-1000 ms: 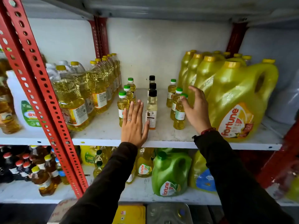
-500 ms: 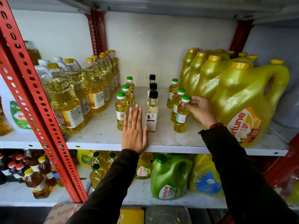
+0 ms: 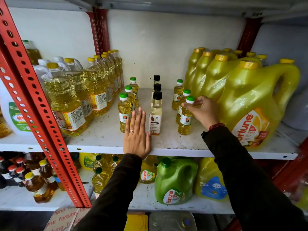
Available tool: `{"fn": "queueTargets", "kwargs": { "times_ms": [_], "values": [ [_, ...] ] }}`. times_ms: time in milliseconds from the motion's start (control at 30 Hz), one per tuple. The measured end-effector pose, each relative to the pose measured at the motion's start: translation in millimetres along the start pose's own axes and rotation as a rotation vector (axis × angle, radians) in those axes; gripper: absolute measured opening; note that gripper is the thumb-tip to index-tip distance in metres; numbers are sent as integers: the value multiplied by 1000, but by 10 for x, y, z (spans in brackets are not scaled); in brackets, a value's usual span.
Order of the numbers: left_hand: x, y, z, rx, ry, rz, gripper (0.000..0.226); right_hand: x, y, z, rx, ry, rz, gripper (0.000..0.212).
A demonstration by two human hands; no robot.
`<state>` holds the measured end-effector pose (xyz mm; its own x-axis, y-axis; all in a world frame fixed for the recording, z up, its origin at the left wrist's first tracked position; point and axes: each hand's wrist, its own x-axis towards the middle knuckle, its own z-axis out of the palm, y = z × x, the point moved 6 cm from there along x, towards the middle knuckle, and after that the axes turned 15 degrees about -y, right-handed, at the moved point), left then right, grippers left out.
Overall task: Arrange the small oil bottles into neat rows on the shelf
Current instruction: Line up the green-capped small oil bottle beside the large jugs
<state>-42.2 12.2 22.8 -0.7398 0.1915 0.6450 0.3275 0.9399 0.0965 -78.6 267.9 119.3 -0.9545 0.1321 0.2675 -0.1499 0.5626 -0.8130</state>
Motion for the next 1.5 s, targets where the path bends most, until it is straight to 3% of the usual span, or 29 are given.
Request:
{"fn": "queueTargets", "kwargs": {
  "times_ms": [100, 233, 433, 700, 933, 1100, 1267, 1400, 1500],
  "values": [
    [5, 3, 10, -1, -19, 0, 72, 35, -5, -14, 41, -71, 19, 43],
    [9, -1, 15, 1, -33, -4, 72, 9, -3, -44, 136, -159, 28, 15],
    [10, 5, 21, -7, -53, -3, 73, -81, -15, -75, 177, -71, -5, 26],
    [19, 8, 0, 8, -47, -5, 73, -72, 3, -59, 44, -2, 15, 51],
    [16, 1, 7, 23, -42, -3, 74, -87, 73, -10, 271, -196, 8, 16],
    [18, 3, 9, 25, -43, -6, 74, -132, 85, 12, 368, -113, 40, 27],
    [28, -1, 6, 29, -38, -8, 74, -144, 67, 47, 313, -75, 54, 44],
    [27, -9, 9, 32, -34, -5, 75, -135, 37, -17, 228, -91, 6, 16],
    [27, -11, 21, 34, -41, -7, 75, -142, 22, -67, 203, -146, 3, 17]
  ]
}}
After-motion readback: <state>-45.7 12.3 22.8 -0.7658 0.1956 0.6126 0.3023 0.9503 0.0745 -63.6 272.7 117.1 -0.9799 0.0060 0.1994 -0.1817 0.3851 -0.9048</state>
